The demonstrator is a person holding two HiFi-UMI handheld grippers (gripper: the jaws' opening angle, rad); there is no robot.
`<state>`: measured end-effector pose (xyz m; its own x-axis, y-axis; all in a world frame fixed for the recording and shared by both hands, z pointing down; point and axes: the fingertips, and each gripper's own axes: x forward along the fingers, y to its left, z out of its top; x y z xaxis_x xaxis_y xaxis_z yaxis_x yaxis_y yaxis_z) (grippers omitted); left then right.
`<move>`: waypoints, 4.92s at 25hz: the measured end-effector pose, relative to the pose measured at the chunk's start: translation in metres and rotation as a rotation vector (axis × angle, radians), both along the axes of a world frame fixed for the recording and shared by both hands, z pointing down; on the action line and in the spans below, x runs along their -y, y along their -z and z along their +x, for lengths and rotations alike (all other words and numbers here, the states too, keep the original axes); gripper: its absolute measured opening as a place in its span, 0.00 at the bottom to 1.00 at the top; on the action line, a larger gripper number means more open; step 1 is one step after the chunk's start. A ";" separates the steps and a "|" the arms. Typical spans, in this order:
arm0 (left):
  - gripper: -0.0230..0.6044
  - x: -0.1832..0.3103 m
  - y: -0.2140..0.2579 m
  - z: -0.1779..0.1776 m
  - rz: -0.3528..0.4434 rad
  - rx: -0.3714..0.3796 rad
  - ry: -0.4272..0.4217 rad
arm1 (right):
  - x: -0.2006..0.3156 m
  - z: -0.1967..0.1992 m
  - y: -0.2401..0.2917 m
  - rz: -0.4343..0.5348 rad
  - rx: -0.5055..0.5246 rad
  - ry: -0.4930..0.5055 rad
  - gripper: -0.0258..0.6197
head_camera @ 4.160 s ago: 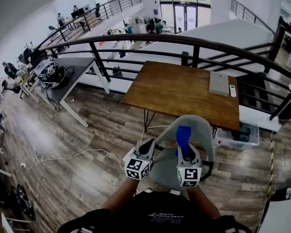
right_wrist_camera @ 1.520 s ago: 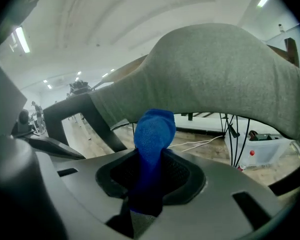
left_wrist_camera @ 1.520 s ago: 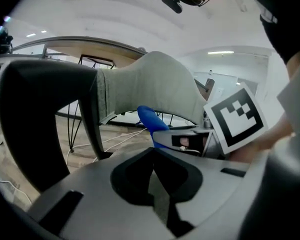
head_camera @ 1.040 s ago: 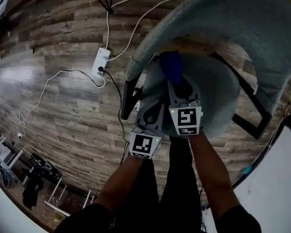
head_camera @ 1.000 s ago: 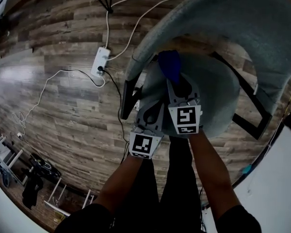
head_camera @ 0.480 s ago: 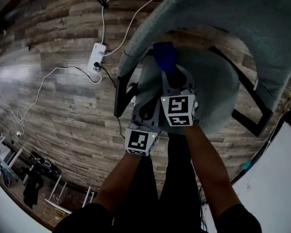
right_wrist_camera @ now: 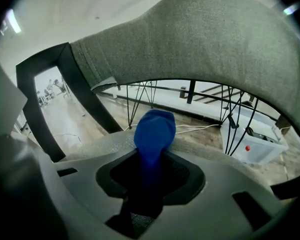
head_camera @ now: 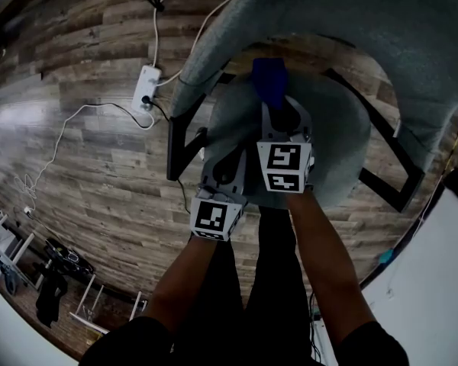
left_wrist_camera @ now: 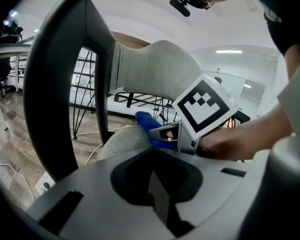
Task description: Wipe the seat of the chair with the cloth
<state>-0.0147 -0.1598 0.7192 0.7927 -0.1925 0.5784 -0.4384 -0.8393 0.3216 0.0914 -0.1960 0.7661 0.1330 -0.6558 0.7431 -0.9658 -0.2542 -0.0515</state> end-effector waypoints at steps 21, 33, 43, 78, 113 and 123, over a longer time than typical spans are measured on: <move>0.04 -0.010 0.002 0.033 0.032 0.010 -0.086 | -0.068 0.073 -0.003 -0.035 0.000 -0.240 0.23; 0.04 -0.034 0.002 0.051 0.022 0.016 -0.152 | -0.114 0.114 -0.002 -0.067 -0.013 -0.359 0.23; 0.04 -0.041 0.010 0.060 0.043 0.003 -0.193 | -0.158 0.144 -0.002 -0.082 -0.038 -0.456 0.23; 0.04 -0.025 0.003 -0.035 0.022 0.013 -0.082 | -0.047 -0.017 0.021 0.060 -0.048 -0.166 0.23; 0.04 -0.009 -0.011 -0.050 0.027 0.082 -0.089 | -0.074 -0.030 0.003 -0.032 0.013 -0.277 0.23; 0.04 -0.018 -0.002 -0.020 0.076 0.077 -0.157 | -0.135 0.016 0.001 -0.050 0.067 -0.454 0.23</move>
